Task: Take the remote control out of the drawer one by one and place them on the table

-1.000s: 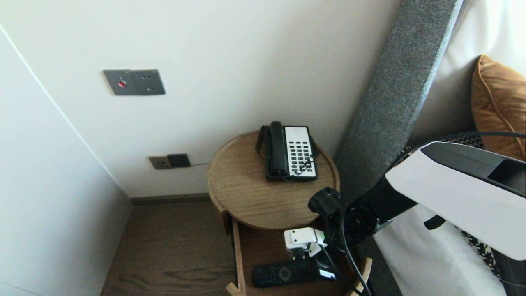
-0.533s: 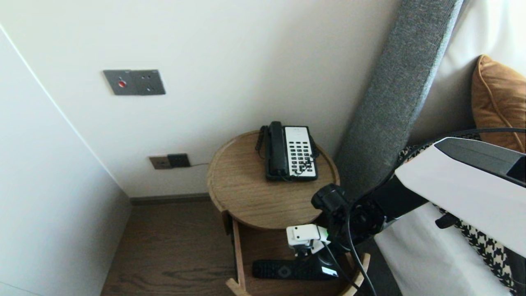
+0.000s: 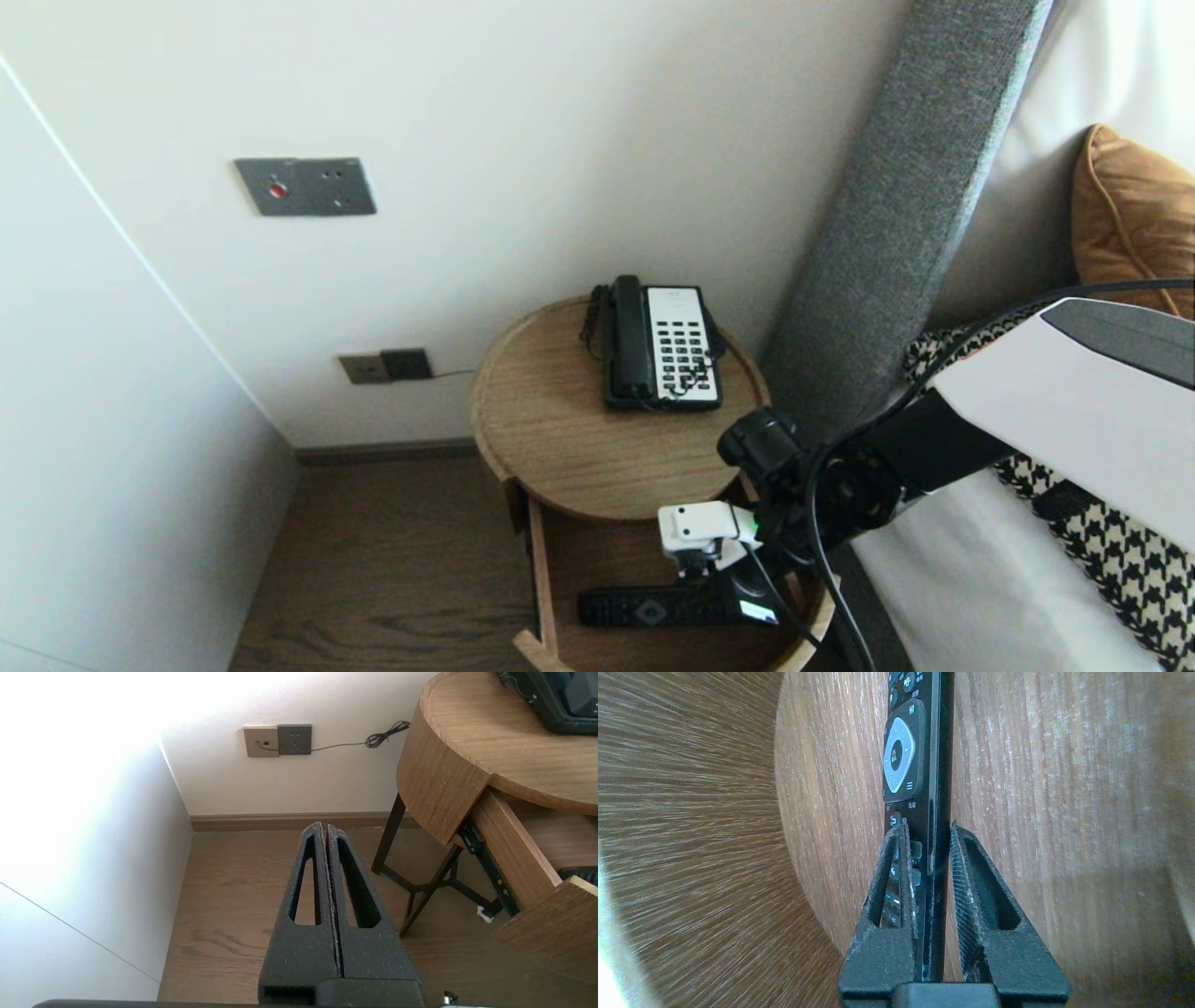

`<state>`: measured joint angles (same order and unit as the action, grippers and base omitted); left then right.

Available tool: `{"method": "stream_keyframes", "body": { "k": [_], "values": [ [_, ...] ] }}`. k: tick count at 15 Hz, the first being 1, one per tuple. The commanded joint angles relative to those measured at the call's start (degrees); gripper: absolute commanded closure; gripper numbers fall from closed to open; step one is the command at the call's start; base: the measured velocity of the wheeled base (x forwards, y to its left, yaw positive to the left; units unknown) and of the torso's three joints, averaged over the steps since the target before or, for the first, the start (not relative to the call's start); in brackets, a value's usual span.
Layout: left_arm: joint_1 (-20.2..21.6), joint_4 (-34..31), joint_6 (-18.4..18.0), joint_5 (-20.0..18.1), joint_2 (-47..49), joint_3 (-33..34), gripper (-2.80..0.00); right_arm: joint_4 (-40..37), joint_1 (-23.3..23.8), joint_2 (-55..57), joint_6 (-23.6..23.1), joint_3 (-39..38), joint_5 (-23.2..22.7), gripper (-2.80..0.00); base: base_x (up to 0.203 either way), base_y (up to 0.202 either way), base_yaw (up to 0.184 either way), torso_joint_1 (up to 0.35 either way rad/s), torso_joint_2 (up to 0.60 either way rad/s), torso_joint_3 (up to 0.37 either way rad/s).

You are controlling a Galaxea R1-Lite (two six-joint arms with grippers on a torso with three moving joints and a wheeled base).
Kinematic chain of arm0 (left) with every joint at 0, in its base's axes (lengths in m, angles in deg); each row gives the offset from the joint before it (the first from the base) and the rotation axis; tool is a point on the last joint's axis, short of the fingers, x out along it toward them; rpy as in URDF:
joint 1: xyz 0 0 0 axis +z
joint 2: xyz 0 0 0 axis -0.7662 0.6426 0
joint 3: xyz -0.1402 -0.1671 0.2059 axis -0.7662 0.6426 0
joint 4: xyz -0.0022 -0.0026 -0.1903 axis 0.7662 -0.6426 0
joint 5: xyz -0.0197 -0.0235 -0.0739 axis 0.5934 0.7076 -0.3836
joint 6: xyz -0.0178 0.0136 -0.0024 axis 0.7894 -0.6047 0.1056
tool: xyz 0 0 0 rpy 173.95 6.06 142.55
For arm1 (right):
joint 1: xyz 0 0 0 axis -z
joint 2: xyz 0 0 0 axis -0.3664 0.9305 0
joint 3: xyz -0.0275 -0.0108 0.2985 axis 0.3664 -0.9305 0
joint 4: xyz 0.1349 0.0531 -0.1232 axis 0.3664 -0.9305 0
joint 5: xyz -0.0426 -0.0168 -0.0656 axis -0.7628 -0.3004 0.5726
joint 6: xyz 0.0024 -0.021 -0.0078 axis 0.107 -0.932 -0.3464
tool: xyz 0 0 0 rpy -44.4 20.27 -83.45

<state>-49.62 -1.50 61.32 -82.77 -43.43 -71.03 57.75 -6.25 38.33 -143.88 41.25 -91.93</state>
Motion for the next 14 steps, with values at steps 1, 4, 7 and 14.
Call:
{"method": "stream_keyframes", "body": {
  "k": [1,4,7,14],
  "values": [
    [0.04,0.02,0.01,0.04,-0.10,0.00,0.00,-0.05,0.05,-2.29,-0.34,-0.98,-0.16,0.00,0.000,0.000,0.000,0.000,0.00,0.000],
    [0.04,0.02,0.01,0.04,-0.10,0.00,0.00,0.03,0.15,-4.37,-0.34,-1.89,-0.16,0.00,0.000,0.000,0.000,0.000,0.00,0.000],
    [0.04,0.02,0.01,0.04,-0.10,0.00,0.00,-0.05,0.62,-7.07,-0.04,-2.36,-0.14,0.00,0.000,0.000,0.000,0.000,0.00,0.000],
    [0.04,0.02,0.01,0.04,-0.10,0.00,0.00,0.04,0.70,-10.44,0.69,-4.14,-0.14,0.00,0.000,0.000,0.000,0.000,0.00,0.000]
  ]
}}
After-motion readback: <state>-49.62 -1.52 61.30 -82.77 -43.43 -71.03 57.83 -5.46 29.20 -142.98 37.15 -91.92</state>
